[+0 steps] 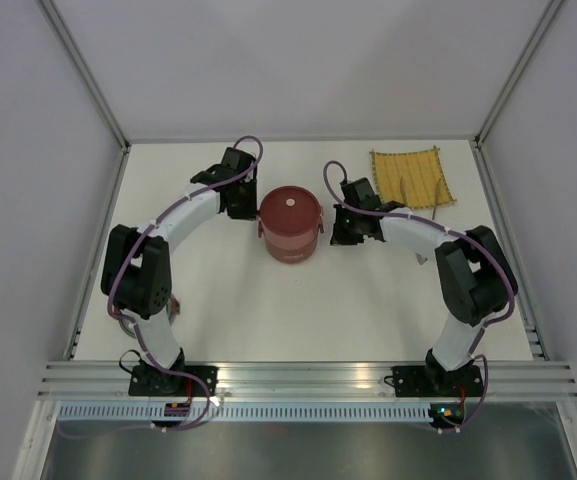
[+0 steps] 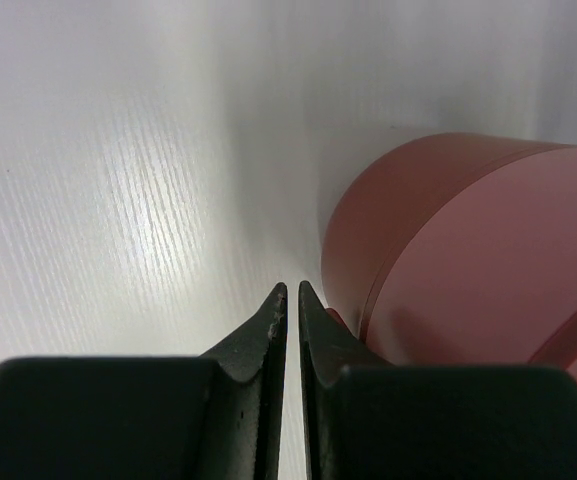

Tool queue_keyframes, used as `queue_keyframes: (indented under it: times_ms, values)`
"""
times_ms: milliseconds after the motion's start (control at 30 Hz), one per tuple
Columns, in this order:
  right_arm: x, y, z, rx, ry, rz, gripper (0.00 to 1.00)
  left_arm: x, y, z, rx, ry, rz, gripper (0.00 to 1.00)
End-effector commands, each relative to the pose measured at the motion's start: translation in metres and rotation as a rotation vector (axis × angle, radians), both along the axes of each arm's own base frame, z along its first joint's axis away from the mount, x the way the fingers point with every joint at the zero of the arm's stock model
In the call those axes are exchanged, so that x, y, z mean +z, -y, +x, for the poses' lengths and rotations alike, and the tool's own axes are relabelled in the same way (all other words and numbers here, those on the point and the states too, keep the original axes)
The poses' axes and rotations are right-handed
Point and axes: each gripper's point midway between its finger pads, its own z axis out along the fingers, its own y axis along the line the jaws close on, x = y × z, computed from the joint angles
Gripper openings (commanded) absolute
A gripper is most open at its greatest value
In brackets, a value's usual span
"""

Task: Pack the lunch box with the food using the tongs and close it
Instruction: Adjust the packing box at the center of the board.

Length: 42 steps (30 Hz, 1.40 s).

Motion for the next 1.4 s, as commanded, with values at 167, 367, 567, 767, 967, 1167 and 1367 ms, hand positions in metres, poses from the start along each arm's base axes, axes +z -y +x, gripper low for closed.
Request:
queue_keyframes:
  times_ms: [167,367,567,767,967,1167,1367]
  values:
    - [0.043,0.028,0.019,-0.027,0.045,0.04,0.01,0.016,0.01,0.021,-0.047,0.08,-0.007,0.13]
    - [0.049,0.008,0.043,0.004,0.066,0.117,0.01,0.017,0.015,0.021,-0.101,0.084,-0.014,0.13]
    - [0.034,0.029,0.06,-0.055,0.099,-0.021,0.0,0.004,-0.011,0.019,-0.001,0.073,0.085,0.13]
    - [0.029,0.047,0.078,-0.067,0.184,-0.139,0.01,0.001,-0.038,0.014,0.1,0.059,0.089,0.11]
    - [0.017,0.033,0.082,-0.121,0.168,-0.063,0.0,-0.01,-0.041,0.007,0.141,0.027,0.072,0.09]
    - [0.007,-0.003,0.077,-0.082,0.167,-0.032,0.01,-0.027,-0.028,-0.001,0.143,-0.011,-0.007,0.09]
    - [-0.012,-0.032,0.066,-0.034,0.109,0.012,0.0,-0.038,-0.009,-0.006,0.132,-0.054,-0.111,0.08]
